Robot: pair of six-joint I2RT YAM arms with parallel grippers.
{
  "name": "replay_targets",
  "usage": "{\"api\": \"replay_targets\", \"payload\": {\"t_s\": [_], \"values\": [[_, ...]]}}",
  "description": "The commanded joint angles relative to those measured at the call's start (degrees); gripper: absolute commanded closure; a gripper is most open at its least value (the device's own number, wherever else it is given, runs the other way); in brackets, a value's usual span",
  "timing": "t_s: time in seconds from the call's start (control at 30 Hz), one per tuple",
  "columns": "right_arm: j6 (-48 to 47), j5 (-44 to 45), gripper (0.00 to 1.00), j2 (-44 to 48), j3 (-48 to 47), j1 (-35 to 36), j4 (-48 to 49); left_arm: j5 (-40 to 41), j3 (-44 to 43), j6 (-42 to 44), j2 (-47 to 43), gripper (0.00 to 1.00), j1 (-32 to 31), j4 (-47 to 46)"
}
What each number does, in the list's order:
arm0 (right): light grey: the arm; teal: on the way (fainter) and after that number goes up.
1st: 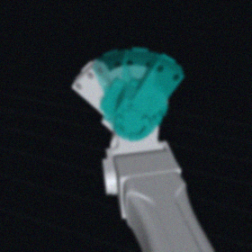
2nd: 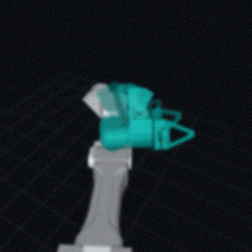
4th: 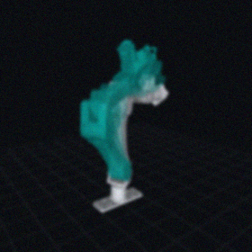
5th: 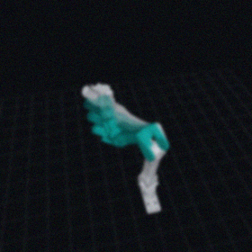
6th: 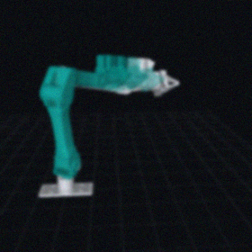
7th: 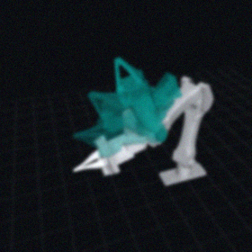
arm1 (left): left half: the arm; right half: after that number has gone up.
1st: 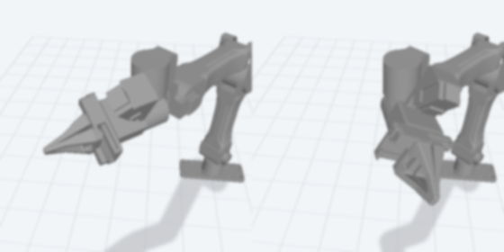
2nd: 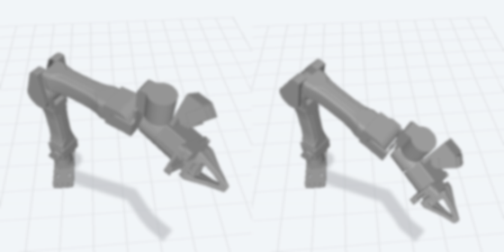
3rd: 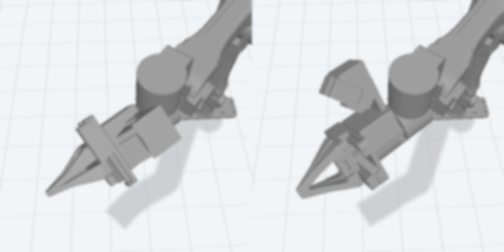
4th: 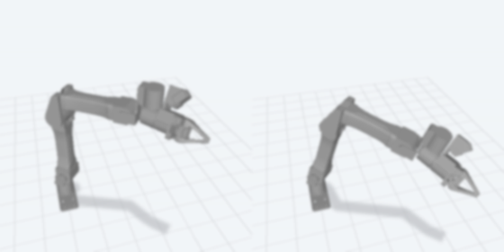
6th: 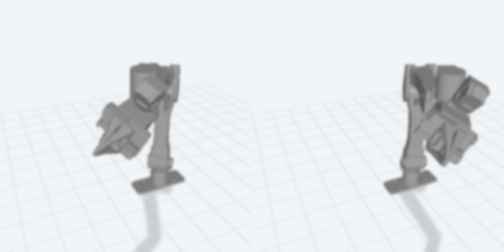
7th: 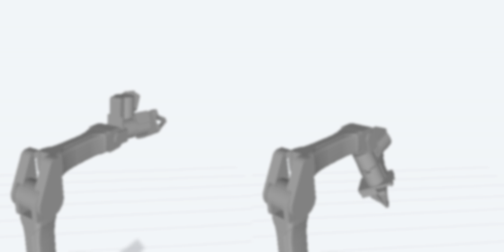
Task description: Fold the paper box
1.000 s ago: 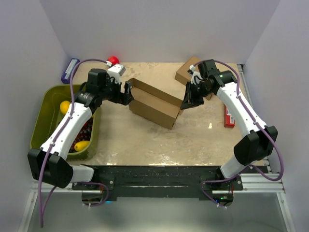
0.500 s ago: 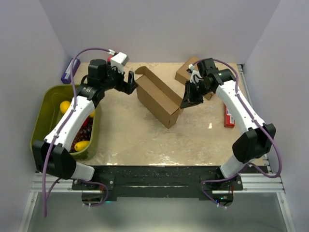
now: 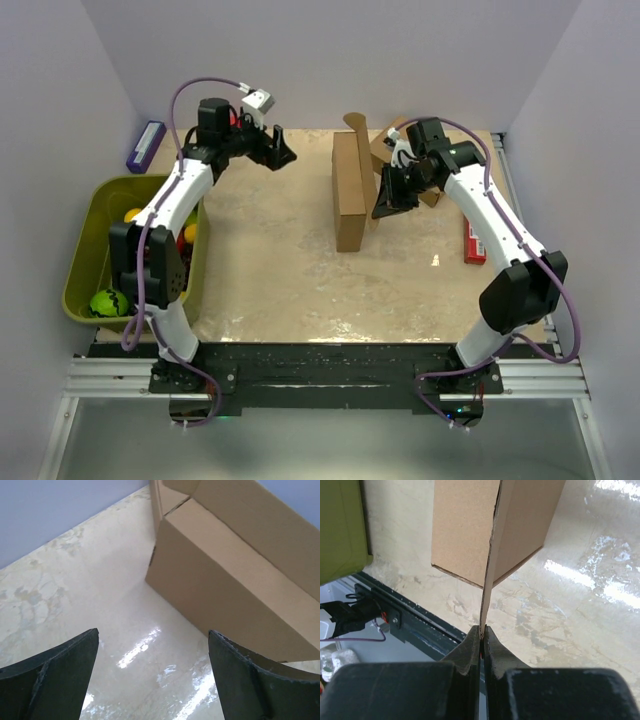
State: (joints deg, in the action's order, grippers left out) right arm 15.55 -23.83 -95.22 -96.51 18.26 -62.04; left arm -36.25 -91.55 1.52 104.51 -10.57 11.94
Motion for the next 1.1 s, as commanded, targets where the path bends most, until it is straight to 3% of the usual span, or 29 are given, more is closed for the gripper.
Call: {"api": "replay_targets", "payload": {"t_s": [0.0, 0.13, 0.17, 0.33, 0.43, 0.53, 0.73, 0.87, 1.07], "values": [[-0.4, 1.7, 1.0, 0.1, 1.6, -0.2, 3.8, -8.0, -0.2, -6.4, -0.4, 0.06, -0.4, -7.9], [0.4, 1.7, 0.95, 1.2, 3.0, -0.2, 5.5, -9.6, 4.0, -11.2, -0.8, 0.07, -1.9, -13.4], [0.9, 1.7, 0.85, 1.5, 3.3, -0.2, 6.0, -8.3, 6.3, -12.5, -1.4, 0.07, -2.1, -14.0], [3.1, 2.0, 0.59, 3.3, 3.5, -0.2, 10.1, -7.6, 17.3, -23.5, -4.6, 0.07, -2.2, -22.2], [3.2, 3.3, 0.31, 3.6, 2.6, -0.2, 12.2, -9.4, 23.3, -28.2, -7.6, 0.07, -2.6, -28.9], [2.2, 6.2, 0.21, 3.1, 1.4, -0.2, 13.6, -7.7, 25.7, -28.7, -9.1, 0.07, -3.3, -28.4], [-1.7, 12.3, 0.16, 2.3, 0.9, -0.2, 20.3, -2.8, 33.0, -29.6, -11.8, 0.08, -5.6, -29.1], [-3.2, 9.7, 0.15, -0.3, -1.7, -0.2, 26.0, -0.2, 35.6, -31.0, -10.6, 0.09, -7.9, -30.9], [-3.6, 4.3, 0.14, -7.8, -8.7, -0.2, 27.1, 3.6, 35.1, -30.7, -6.9, 0.09, -13.9, -32.1]]}}
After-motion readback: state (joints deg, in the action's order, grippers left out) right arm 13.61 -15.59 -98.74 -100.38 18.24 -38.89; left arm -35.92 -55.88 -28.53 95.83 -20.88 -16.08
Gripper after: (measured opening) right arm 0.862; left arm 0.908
